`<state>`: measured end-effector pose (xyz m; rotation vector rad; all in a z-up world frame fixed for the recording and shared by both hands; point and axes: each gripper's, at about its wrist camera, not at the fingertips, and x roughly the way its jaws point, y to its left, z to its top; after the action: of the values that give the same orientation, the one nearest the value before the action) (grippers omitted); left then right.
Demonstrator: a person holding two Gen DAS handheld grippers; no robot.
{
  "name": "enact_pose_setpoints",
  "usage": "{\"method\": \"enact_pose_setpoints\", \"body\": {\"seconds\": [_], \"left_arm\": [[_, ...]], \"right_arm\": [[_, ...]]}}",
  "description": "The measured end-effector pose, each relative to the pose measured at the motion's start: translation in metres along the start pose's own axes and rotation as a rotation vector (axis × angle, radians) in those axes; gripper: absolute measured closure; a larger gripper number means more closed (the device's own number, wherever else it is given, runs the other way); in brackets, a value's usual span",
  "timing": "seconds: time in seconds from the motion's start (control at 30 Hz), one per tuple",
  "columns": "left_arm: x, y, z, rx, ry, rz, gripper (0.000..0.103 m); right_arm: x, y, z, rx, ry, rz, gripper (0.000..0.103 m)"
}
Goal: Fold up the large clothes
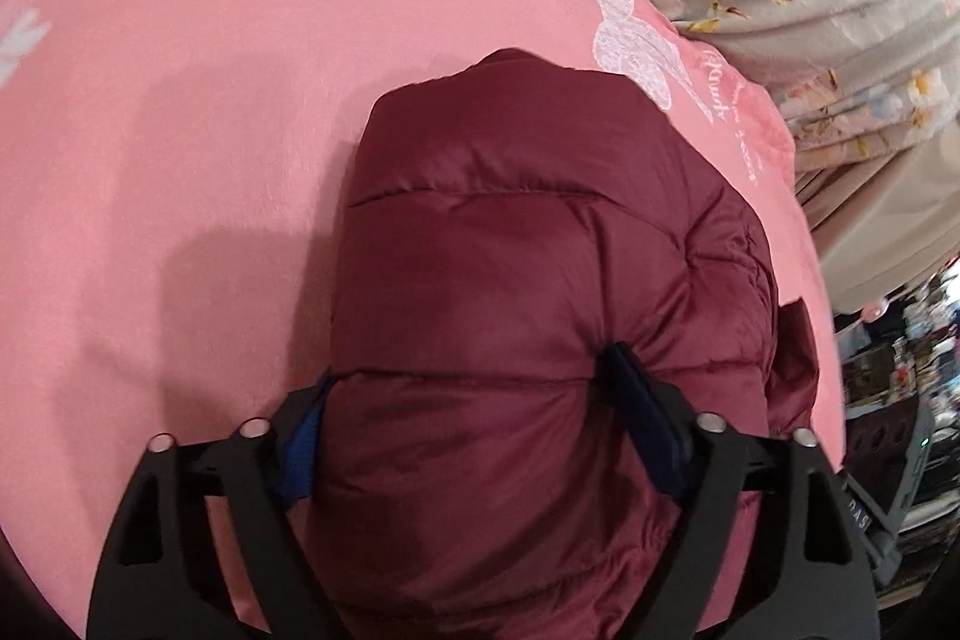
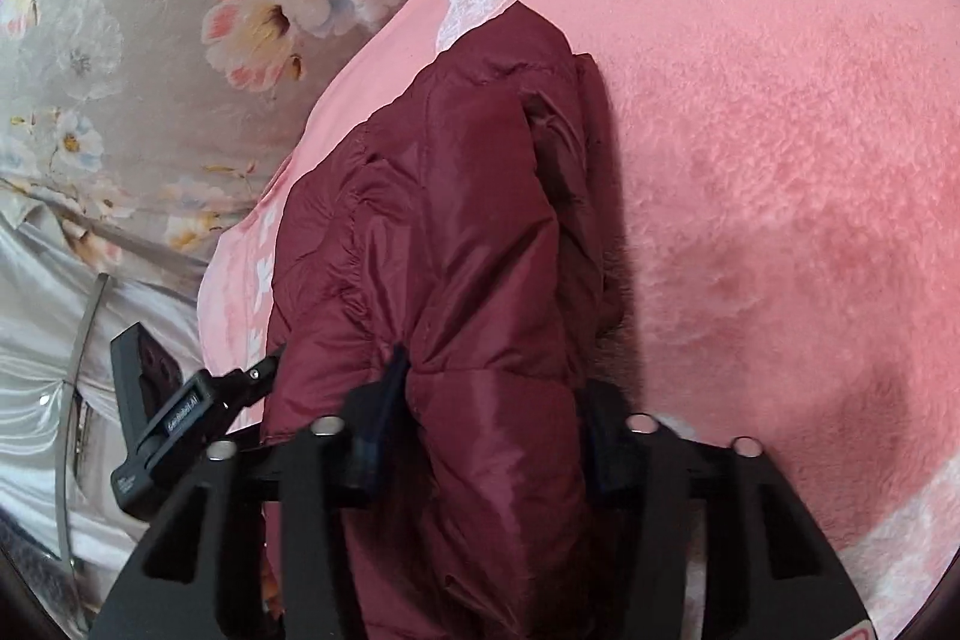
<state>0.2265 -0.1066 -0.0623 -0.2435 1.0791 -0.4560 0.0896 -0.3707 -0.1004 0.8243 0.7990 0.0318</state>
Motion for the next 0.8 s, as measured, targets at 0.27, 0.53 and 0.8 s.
{"method": "enact_pose_setpoints", "body": {"seconds": [0.27, 0.53, 0.8], "left_arm": [[-0.078, -0.048, -0.022, 0.207, -0.144, 0.014, 0.061], [-0.160, -0.086, -0.053, 0.316, -0.299, -0.045, 0.061], [-0.247, -0.111, -0.080, 0.380, -0.483, -0.105, 0.061]], "right_arm": [[-0.066, 0.061, -0.033, -0.177, -0.140, -0.076, 0.082], [-0.151, 0.094, -0.068, -0.256, -0.309, -0.060, 0.082], [-0.222, 0.143, -0.098, -0.384, -0.492, -0.053, 0.082]]}}
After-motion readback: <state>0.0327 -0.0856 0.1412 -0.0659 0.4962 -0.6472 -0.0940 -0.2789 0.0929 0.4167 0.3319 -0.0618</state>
